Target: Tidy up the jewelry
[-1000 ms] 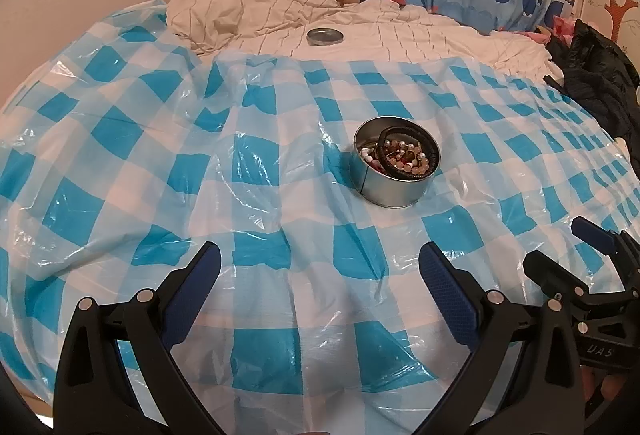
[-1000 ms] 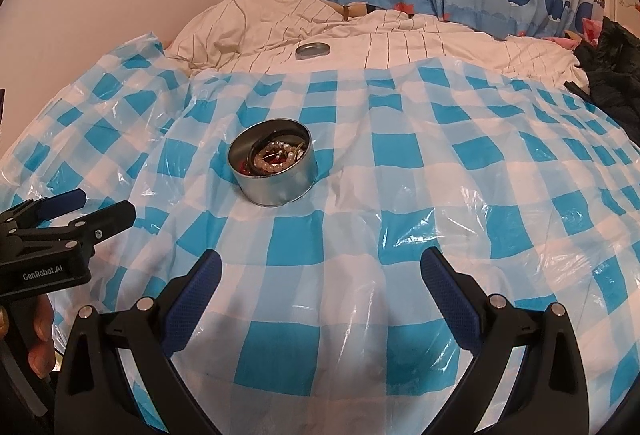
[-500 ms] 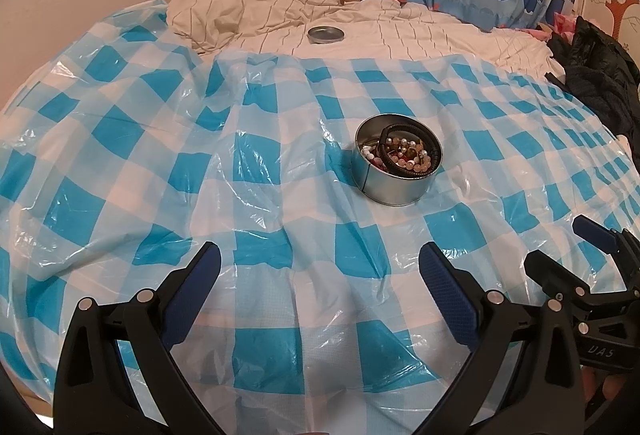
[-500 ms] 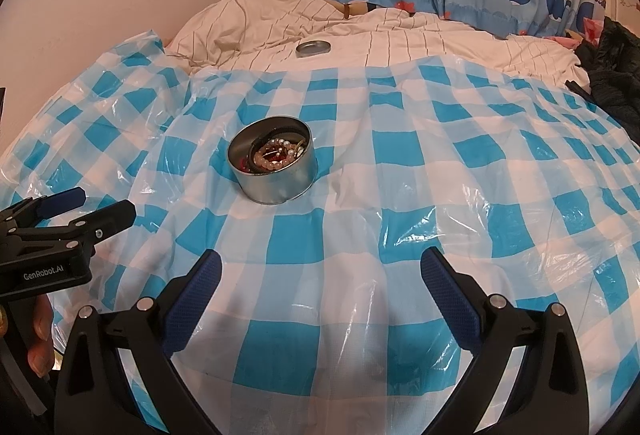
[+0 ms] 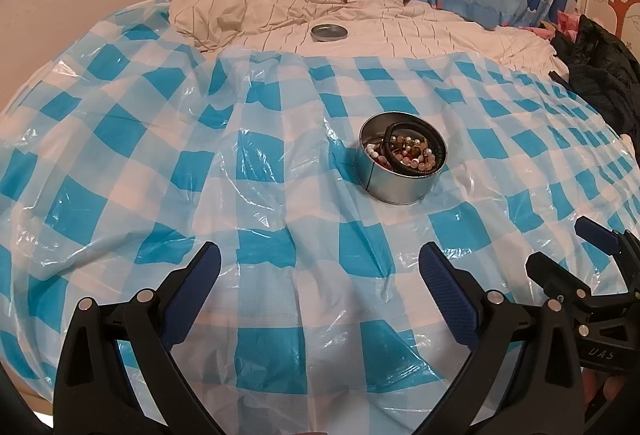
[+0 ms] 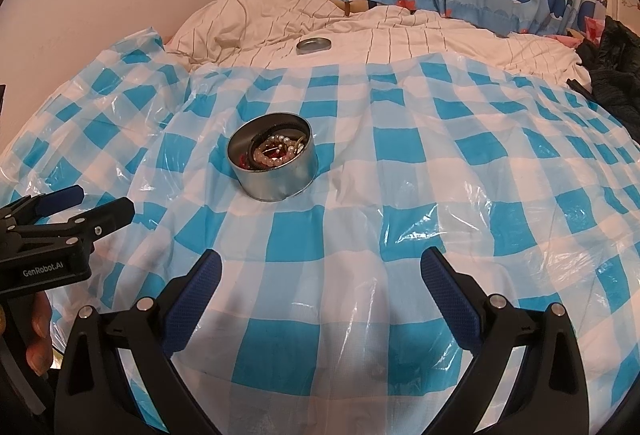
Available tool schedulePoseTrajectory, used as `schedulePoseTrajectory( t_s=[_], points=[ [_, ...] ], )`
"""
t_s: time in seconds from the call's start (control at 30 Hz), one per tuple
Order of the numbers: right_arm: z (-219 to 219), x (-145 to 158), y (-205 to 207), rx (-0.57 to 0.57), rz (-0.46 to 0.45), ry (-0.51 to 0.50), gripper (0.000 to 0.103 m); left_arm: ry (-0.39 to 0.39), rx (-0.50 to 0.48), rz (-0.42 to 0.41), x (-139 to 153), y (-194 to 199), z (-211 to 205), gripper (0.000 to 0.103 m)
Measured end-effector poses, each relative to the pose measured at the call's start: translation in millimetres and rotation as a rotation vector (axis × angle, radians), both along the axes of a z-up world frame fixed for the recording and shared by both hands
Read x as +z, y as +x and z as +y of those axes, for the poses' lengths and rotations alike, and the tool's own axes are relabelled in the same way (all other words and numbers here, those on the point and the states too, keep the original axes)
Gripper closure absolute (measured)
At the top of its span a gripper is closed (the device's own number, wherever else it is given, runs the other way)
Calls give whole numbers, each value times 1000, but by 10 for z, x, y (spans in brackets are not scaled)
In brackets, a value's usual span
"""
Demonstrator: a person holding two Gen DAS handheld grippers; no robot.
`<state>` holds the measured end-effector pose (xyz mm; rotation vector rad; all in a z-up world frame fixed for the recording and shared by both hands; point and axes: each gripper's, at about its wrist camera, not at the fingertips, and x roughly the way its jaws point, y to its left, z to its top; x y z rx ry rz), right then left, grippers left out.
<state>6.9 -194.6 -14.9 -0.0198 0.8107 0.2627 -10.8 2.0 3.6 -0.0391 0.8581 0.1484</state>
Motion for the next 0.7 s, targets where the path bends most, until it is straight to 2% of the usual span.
schedulePoseTrajectory(
  t_s=[0.4,0.53,0.63,0.7],
  points=[
    [-6,-23,1,-1,2,0,8,-76,-11,41,-78,46,-1,8],
    [-18,-35,-13,-2,-1,0,8,-124,-18,44,-108,52,30,8],
    [-26,-79,9,-1,7,6,8,-158,-46,-17,-78,-17,37,8],
    [-53,-128,43,-6,17,12,8,-129,-43,-28,-53,-27,12,8]
  ],
)
